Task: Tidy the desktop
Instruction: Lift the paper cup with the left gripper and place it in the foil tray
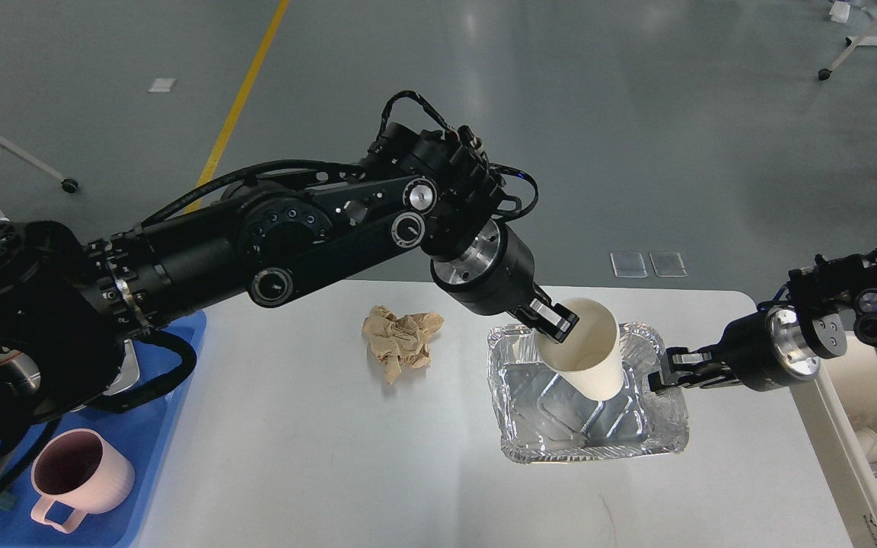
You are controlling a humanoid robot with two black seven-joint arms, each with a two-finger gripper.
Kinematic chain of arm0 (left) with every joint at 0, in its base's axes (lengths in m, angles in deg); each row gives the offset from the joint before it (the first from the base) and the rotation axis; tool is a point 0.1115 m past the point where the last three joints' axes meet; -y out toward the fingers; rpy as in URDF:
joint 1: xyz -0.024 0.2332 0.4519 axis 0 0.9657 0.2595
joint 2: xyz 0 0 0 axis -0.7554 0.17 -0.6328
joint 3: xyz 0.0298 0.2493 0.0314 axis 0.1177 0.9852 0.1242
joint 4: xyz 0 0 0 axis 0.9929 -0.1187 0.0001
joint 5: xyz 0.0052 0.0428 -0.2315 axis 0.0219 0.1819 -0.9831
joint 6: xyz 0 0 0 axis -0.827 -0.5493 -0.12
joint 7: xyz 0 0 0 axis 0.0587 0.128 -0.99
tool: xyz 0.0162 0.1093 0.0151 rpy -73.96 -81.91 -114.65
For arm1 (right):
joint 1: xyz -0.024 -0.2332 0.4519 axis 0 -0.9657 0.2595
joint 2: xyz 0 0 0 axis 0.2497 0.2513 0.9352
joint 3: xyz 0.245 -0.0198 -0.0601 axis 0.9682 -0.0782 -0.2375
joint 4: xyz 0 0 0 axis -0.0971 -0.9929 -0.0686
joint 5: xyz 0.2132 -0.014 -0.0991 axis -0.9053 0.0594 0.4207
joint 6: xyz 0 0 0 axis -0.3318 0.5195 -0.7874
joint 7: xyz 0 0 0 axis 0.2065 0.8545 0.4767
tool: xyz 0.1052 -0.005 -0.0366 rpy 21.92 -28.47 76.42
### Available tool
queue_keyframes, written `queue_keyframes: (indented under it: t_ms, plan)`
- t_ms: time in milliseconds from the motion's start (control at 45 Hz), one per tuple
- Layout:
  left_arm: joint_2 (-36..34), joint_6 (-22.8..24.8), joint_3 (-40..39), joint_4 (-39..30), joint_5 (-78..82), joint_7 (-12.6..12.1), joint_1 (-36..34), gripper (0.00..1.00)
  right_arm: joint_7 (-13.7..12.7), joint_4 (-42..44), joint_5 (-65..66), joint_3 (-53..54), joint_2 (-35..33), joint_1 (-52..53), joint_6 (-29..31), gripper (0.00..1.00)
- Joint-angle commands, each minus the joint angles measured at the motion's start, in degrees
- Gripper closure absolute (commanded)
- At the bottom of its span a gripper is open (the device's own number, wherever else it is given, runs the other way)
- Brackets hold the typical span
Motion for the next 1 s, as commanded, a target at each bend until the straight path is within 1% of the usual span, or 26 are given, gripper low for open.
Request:
queue_keyframes:
  t_ms: [0, 200, 356, 422, 467, 600, 689, 800, 822, 867, 889, 978]
  plan:
    - [2.21, 0.0, 0.43, 2.24, 1.85, -0.03, 0.19, 0.97, 0.03, -0.1, -0.09, 0.05, 0.09, 0.25, 0.06, 1.0]
    - [5.73, 0.0, 2.89, 5.49, 2.47, -0.03, 0.71, 0.97, 0.2, -0.28, -0.09, 0.14, 0.0, 0.52, 0.15, 1.0]
    - [7.66, 0.0, 2.98, 7.42, 2.47, -0.03, 1.51, 0.96, 0.2, -0.45, -0.09, 0.14, -0.09, 0.61, 0.23, 1.0]
    - [7.75, 0.0, 2.98, 7.6, 2.38, -0.03, 1.51, 0.93, 0.2, -0.45, -0.09, 0.14, -0.09, 0.61, 0.23, 1.0]
    - [7.75, 0.0, 2.89, 7.77, 2.38, -0.12, 1.59, 0.9, 0.2, -0.45, -0.09, 0.14, -0.09, 0.61, 0.23, 1.0]
    - [7.75, 0.0, 2.89, 8.04, 2.29, -0.12, 1.6, 0.86, 0.21, -0.54, -0.09, 0.14, -0.09, 0.61, 0.23, 1.0]
    - [7.75, 0.0, 2.89, 8.04, 1.94, -0.12, 1.95, 0.77, 0.29, -0.63, -0.09, 0.14, -0.09, 0.61, 0.23, 1.0]
    - [7.75, 0.0, 2.71, 8.48, 1.59, -0.12, 1.95, 0.63, 0.29, -0.72, -0.09, 0.14, -0.09, 0.61, 0.23, 1.0]
    - [7.75, -0.33, 2.63, 8.48, 1.59, -0.12, 1.95, 0.62, 0.38, -0.72, -0.09, 0.14, -0.09, 0.61, 0.32, 1.0]
    - [7.75, -0.33, 2.63, 8.48, 1.59, -0.12, 1.95, 0.62, 0.38, -0.72, -0.09, 0.14, -0.09, 0.61, 0.32, 1.0]
    - [7.84, -1.37, 2.1, 8.57, 1.33, -0.04, 1.86, 0.54, 0.38, -0.72, -0.17, 0.14, -0.18, 0.52, 0.32, 1.0]
    - [7.75, -2.96, 1.84, 9.27, 1.33, -0.12, 1.95, 0.45, 0.38, -0.72, -0.09, 0.14, -0.27, 0.43, 0.32, 1.0]
